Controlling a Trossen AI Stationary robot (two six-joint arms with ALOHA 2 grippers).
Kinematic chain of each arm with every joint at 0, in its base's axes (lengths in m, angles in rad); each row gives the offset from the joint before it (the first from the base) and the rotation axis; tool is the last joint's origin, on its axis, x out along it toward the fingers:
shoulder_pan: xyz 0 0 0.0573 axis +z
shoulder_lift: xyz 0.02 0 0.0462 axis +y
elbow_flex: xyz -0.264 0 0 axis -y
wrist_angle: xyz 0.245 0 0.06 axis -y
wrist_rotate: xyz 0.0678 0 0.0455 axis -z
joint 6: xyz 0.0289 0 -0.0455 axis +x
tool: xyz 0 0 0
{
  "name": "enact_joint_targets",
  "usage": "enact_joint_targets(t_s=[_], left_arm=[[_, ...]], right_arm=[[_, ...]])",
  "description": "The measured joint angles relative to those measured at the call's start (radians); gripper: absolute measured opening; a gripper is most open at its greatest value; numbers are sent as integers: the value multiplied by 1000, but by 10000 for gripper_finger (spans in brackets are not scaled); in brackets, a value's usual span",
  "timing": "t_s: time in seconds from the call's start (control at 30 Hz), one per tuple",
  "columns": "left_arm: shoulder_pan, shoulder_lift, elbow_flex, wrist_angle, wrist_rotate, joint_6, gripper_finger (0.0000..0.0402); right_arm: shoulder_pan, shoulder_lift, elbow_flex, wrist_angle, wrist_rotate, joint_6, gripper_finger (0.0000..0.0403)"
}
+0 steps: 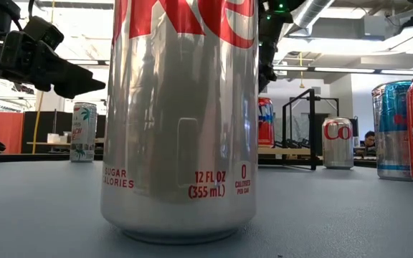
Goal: Place canned beverage on shelf
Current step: Put the center orange soda can onto the shelf
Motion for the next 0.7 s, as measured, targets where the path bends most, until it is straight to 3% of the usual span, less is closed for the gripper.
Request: enact_joint_targets(t_s=[0.47, 0.7], left_arm=[[0, 0, 0, 0, 0, 0, 318], [0, 0, 0, 0, 0, 0, 318]], right_arm=[[-87, 3, 0, -7, -1, -74, 0], [-44, -9, 0, -38, -164, -127, 0]])
